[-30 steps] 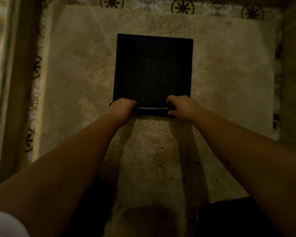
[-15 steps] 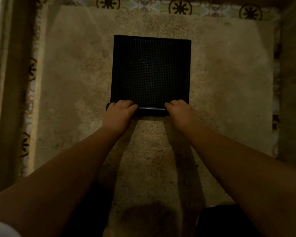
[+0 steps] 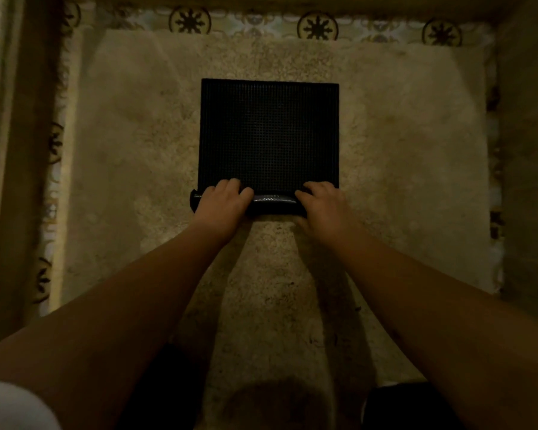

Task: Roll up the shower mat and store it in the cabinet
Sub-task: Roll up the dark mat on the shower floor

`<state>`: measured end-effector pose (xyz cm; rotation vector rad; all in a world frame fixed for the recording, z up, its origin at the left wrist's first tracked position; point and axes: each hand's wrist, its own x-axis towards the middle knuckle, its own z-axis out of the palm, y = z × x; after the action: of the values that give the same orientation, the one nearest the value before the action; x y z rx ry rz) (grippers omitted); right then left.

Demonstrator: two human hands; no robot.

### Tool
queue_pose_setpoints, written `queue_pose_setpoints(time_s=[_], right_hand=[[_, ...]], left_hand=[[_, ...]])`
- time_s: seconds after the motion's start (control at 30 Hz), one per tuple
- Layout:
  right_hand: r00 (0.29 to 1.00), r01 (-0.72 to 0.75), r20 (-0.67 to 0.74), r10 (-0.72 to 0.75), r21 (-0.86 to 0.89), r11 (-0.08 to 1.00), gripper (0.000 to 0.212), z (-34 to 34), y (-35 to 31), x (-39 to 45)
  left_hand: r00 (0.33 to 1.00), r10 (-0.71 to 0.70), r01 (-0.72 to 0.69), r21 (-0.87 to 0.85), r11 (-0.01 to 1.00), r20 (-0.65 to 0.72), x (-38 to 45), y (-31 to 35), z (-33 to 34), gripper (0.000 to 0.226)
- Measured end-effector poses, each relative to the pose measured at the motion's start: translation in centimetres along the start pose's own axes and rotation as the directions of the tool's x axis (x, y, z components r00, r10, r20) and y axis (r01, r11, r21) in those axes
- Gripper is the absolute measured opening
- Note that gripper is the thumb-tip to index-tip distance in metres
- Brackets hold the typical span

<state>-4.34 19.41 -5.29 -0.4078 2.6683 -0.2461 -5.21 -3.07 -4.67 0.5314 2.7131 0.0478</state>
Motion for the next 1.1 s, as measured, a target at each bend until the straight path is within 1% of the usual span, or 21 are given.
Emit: queue_pose_setpoints(time_s=[0.03, 0.07, 0.17, 0.27, 0.37, 0.47, 0.53, 0.63, 0.7, 0.77, 0.83, 0.9, 0.93, 1.03, 1.1], right_hand=[[1.0, -0.003, -0.005, 0.003, -0.041, 0.999, 0.061, 0.0, 0.0, -0.1], [1.0, -0.004, -0.002, 0.003, -0.076, 0.997, 0.061, -0.1, 0.0, -0.1], [1.0, 0.019, -0.01, -0.02, -0.14, 0.99, 0.048, -1.1, 0.1, 0.9], [0.997, 0.069, 0.042, -0.062, -0.187, 0.98, 0.038, -2.1, 0.6, 1.7], [0.996, 0.066, 0.074, -0.056, -0.137, 0.988, 0.032, -2.6, 1.0, 2.0], [0.993, 0.048, 0.112, -0.038, -0.084, 0.995, 0.027, -2.8, 1.2, 1.8], [0.987, 0.054, 0.155, -0.043, -0.065, 0.996, 0.034, -2.6, 1.4, 1.4], [0.974, 0.023, 0.224, -0.026, 0.015, 1.0, 0.049, -2.8, 2.0, 1.8], [0.961, 0.022, 0.273, -0.038, 0.062, 0.998, 0.046, -3.1, 2.5, 2.7], [0.952, 0.027, 0.3, -0.062, 0.121, 0.992, 0.04, -2.9, 2.9, 3.2], [0.959, 0.016, 0.274, -0.067, 0.184, 0.983, 0.04, -2.3, 3.1, 3.1], [0.974, -0.024, 0.224, -0.032, 0.244, 0.969, 0.042, -1.8, 3.2, 2.9], [0.975, -0.057, 0.222, -0.008, 0.282, 0.958, 0.042, -1.7, 3.3, 3.0], [0.961, -0.139, 0.274, 0.038, 0.361, 0.922, 0.042, -2.1, 3.7, 4.0], [0.955, -0.189, 0.286, 0.075, 0.395, 0.899, 0.045, -2.2, 3.7, 4.5]], left_hand=[[1.0, 0.007, -0.007, -0.007, 1.0, 0.012, 0.2, -0.1, -0.1, 0.033], [0.999, 0.019, -0.019, -0.015, 1.0, 0.026, 0.4, -0.2, -0.1, 0.032], [0.998, 0.046, -0.045, -0.024, 0.999, 0.038, 0.6, -0.5, 0.0, 0.033], [0.999, 0.033, -0.032, -0.049, 0.998, 0.014, 0.8, -0.6, 0.3, 0.032], [1.0, 0.014, -0.012, -0.125, 0.992, 0.01, 1.0, -0.7, 0.1, 0.035], [1.0, 0.026, -0.026, -0.178, 0.984, -0.001, 0.7, -1.0, 0.0, 0.04], [0.999, 0.027, -0.019, -0.199, 0.98, 0.039, -0.1, -1.0, 0.2, 0.037], [0.989, 0.009, 0.027, -0.244, 0.969, 0.146, -0.6, -1.2, 0.2, 0.035], [0.98, -0.013, 0.074, -0.301, 0.951, 0.198, -0.2, -1.3, 0.0, 0.034], [0.977, -0.043, 0.119, -0.365, 0.923, 0.21, 0.0, -1.3, 0.0, 0.033], [0.984, -0.059, 0.113, -0.332, 0.936, 0.169, -0.3, -1.2, 0.4, 0.036], [0.995, -0.071, 0.084, -0.217, 0.973, 0.068, -0.6, -1.1, 0.8, 0.041], [0.996, -0.087, 0.092, -0.183, 0.979, 0.036, -0.5, -1.1, 0.8, 0.042], [0.994, -0.097, 0.086, -0.174, 0.981, -0.057, -0.2, -0.9, 0.3, 0.04], [0.992, -0.038, 0.022, -0.131, 0.991, -0.117, -0.4, -0.3, 0.2, 0.037]])
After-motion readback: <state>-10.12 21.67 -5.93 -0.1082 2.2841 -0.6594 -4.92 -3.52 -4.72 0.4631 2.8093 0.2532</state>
